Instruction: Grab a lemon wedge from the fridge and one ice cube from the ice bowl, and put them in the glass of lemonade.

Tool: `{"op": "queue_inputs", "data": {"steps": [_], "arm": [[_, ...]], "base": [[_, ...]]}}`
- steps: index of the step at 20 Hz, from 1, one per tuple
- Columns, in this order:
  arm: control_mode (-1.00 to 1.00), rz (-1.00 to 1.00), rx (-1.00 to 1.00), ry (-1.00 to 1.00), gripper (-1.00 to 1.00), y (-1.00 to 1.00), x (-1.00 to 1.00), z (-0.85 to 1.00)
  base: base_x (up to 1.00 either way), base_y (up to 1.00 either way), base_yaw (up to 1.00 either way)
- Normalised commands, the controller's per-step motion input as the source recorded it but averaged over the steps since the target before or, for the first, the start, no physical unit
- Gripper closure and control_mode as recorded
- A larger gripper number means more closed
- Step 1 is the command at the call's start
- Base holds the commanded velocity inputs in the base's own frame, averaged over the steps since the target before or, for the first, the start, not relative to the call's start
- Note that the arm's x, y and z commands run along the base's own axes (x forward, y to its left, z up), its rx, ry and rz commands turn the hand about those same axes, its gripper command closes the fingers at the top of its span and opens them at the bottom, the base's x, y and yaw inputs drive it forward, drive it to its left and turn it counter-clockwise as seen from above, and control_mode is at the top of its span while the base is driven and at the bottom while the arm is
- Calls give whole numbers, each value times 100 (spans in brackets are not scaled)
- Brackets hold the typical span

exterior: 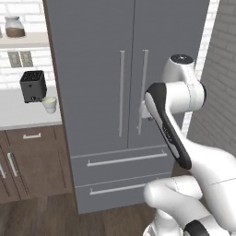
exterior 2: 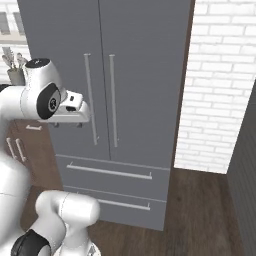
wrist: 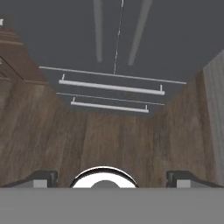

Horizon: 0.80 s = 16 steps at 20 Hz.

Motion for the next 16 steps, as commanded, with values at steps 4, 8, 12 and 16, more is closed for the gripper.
{"op": "queue_inputs", "data": {"steps": [4,8,12,16], "arm": [[-100,0,0,-9,-100,0,4,0],[-100,0,0,-10,-100,0,31,0],[-100,0,-1,-18,-100,0,90,-5],[-100,0,0,-7,-100,15,100,-17]], "base": [[0,0,0],[0,0,0],[0,0,0],[0,0,0]]}}
